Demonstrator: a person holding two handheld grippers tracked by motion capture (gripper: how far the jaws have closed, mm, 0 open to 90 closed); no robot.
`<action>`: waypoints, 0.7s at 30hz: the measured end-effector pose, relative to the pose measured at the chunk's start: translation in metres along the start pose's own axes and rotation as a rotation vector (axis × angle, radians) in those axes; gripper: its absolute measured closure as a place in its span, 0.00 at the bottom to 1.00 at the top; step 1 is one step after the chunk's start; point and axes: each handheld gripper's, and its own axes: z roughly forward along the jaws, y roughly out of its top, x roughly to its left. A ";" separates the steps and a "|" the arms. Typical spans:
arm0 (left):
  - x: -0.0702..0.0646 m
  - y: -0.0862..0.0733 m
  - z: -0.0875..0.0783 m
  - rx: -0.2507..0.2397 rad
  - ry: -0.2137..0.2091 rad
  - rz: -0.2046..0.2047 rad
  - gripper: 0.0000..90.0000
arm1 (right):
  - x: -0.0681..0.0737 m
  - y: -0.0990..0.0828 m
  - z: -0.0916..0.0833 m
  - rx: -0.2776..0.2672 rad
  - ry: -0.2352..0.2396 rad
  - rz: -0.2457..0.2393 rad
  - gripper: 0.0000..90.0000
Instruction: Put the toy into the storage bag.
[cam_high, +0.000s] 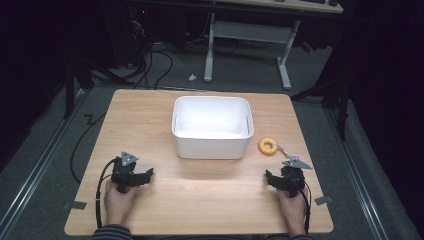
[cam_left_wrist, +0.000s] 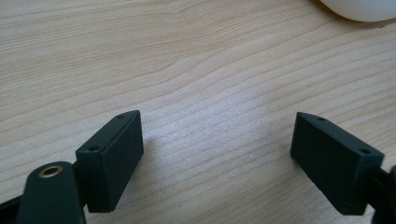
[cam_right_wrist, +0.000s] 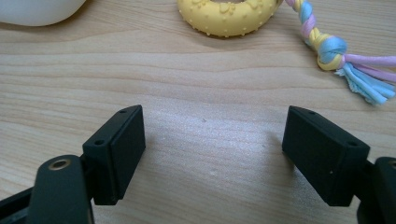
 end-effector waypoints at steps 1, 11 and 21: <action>0.000 0.000 0.000 0.000 0.000 0.000 0.19 | 0.000 0.000 0.000 0.000 0.000 0.000 0.24; 0.000 0.000 0.000 0.000 0.000 0.000 0.19 | 0.000 0.000 0.000 0.000 0.000 0.000 0.24; 0.000 0.000 0.000 -0.001 0.003 -0.001 0.19 | 0.000 0.001 0.001 0.003 0.001 0.006 0.24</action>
